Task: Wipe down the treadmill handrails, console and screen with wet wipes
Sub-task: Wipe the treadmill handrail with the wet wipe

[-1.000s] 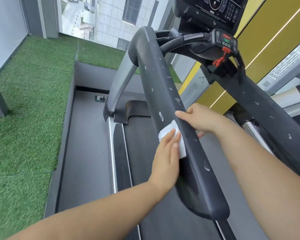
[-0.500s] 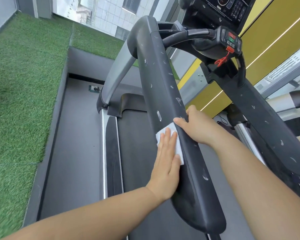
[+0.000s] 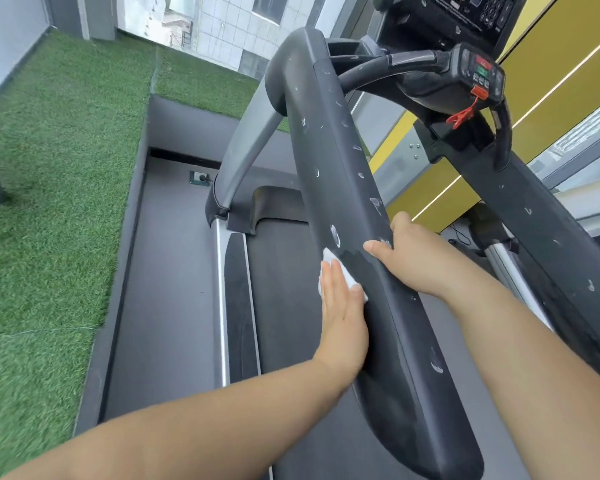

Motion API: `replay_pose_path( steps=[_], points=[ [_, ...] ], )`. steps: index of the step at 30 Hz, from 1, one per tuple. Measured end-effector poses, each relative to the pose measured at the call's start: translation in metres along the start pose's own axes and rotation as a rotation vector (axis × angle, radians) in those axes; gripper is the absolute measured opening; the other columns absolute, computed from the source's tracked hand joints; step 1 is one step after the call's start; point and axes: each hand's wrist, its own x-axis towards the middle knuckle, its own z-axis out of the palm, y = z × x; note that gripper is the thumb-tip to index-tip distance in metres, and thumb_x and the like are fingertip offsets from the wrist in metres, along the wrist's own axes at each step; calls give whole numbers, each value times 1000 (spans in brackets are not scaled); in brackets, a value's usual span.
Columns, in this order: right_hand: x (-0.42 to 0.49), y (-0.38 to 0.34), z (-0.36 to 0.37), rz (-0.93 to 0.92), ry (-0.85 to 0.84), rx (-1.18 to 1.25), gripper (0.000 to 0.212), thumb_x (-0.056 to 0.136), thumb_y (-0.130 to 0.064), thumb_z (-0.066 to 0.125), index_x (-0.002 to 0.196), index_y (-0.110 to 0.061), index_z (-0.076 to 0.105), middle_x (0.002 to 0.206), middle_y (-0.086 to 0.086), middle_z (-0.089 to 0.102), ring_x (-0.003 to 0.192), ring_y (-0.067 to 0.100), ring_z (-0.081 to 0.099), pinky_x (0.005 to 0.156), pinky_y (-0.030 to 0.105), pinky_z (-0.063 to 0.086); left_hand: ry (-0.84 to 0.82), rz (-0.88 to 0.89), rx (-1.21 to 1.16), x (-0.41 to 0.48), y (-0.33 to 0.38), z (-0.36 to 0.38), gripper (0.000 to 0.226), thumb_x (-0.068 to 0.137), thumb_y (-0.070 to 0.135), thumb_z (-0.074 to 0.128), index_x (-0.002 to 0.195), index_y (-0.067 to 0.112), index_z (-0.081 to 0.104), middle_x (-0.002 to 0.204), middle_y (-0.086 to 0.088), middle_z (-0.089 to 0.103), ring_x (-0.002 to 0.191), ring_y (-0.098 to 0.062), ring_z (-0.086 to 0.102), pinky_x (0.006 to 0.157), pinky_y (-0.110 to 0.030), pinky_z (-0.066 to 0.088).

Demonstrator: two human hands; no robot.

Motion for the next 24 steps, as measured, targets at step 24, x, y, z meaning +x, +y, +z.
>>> replay_pose_path(
  steps=[24],
  points=[
    [-1, -6, -3, 16, -24, -61, 44, 99, -42, 41, 122, -5, 35, 120, 13, 55, 102, 29, 53, 75, 35, 40, -13, -15, -43, 9, 9, -6, 56, 103, 36, 20, 146, 38, -16, 145, 36, -21, 134, 15, -18, 112, -20, -6]
  ],
)
